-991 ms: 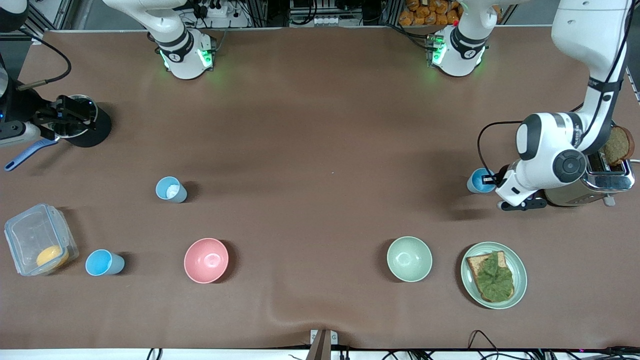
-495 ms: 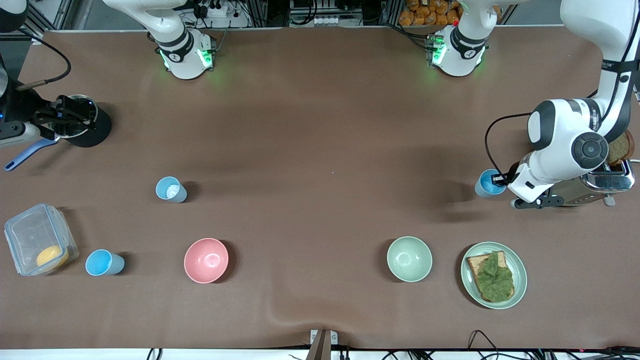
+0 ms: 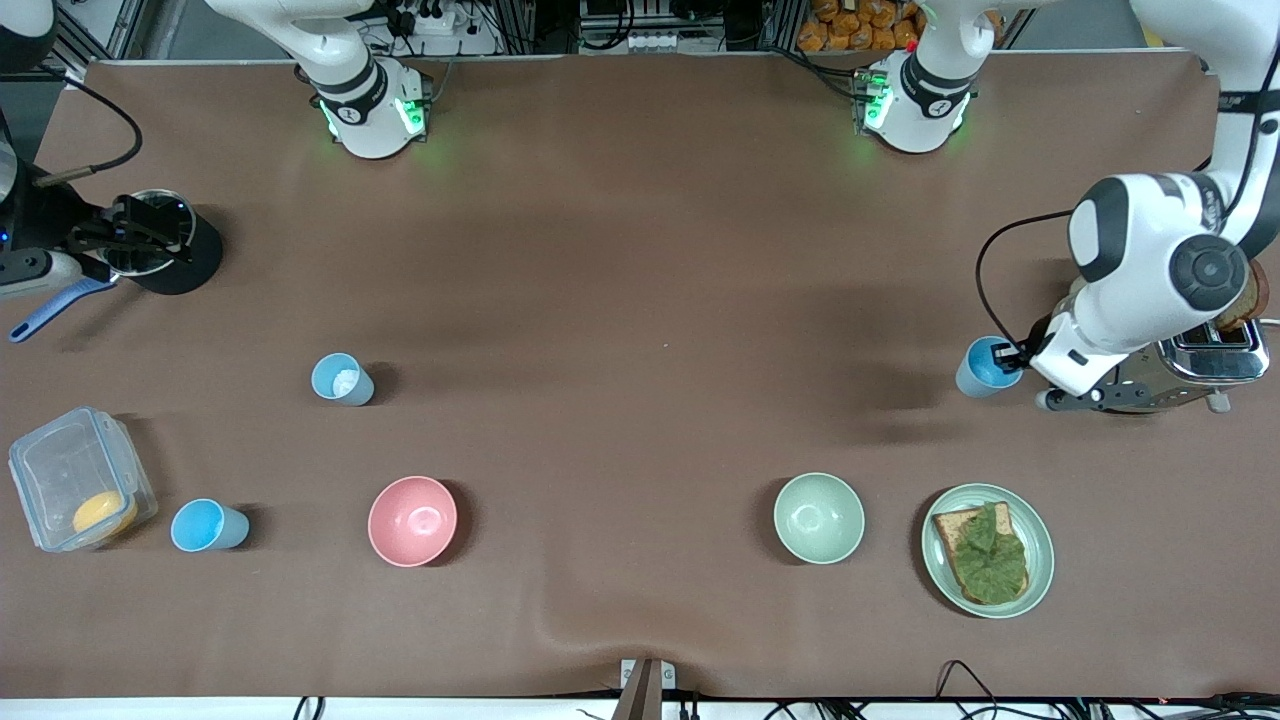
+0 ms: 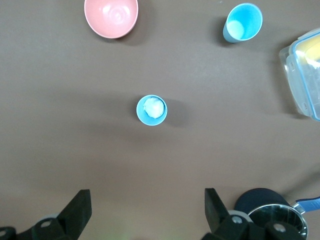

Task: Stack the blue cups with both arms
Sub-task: 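Reach the right gripper to the other blue cup and grasp it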

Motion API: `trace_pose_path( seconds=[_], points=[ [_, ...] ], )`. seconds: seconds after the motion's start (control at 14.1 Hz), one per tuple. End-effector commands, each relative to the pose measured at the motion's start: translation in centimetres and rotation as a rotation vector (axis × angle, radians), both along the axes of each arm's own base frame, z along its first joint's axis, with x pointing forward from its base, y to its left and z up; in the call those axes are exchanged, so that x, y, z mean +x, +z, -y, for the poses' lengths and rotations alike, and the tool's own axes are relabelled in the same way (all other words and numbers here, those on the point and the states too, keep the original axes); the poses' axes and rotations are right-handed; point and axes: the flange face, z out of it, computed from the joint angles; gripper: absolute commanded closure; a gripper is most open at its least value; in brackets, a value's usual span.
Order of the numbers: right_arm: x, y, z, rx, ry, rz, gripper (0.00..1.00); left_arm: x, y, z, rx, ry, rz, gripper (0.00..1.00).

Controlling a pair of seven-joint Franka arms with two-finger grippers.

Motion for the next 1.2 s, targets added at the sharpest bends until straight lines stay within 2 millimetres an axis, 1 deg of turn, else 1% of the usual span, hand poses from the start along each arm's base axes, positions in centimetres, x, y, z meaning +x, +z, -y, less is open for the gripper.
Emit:
trace_pose_path(
  seconds=[0.0,0.14,0.28,0.35,0.57,0.71,0.92,1.06,1.13],
  points=[
    [2.0,-5.1,-0.7,-0.019,0.003,-0.103,0.00,-0.9,2.6,-0.4,-0.016,0.021,0.007,1.00],
    [3.1,-8.5,-0.7,-0.017,0.000,-0.148,0.00,-0.9,3.1,-0.4,-0.021,0.033,0.005,1.00],
    [4.7,-11.8,-0.6,-0.023,-0.003,-0.142,0.00,-0.9,3.3,-0.3,-0.021,0.045,0.008,1.00],
    [5.3,-13.8,-0.5,-0.026,-0.006,-0.148,0.00,-0.9,3.3,-0.2,-0.020,0.056,0.008,1.00],
    [5.7,-20.7,0.6,-0.030,-0.026,-0.112,0.00,-0.8,3.2,0.3,-0.023,0.063,0.006,1.00],
    [5.2,-24.3,1.0,-0.031,-0.046,-0.097,0.00,-0.9,3.1,0.3,-0.023,0.063,0.003,1.00],
    [5.3,-27.3,1.0,-0.034,-0.047,-0.126,0.00,-0.9,3.0,0.3,-0.023,0.062,0.002,1.00],
    [5.3,-30.3,1.0,-0.035,-0.049,-0.163,0.00,-0.9,3.0,0.4,-0.024,0.059,0.002,1.00],
    [5.4,-31.4,1.0,-0.026,-0.060,-0.156,0.00,-0.9,3.0,0.6,-0.024,0.057,0.002,1.00]
  ],
)
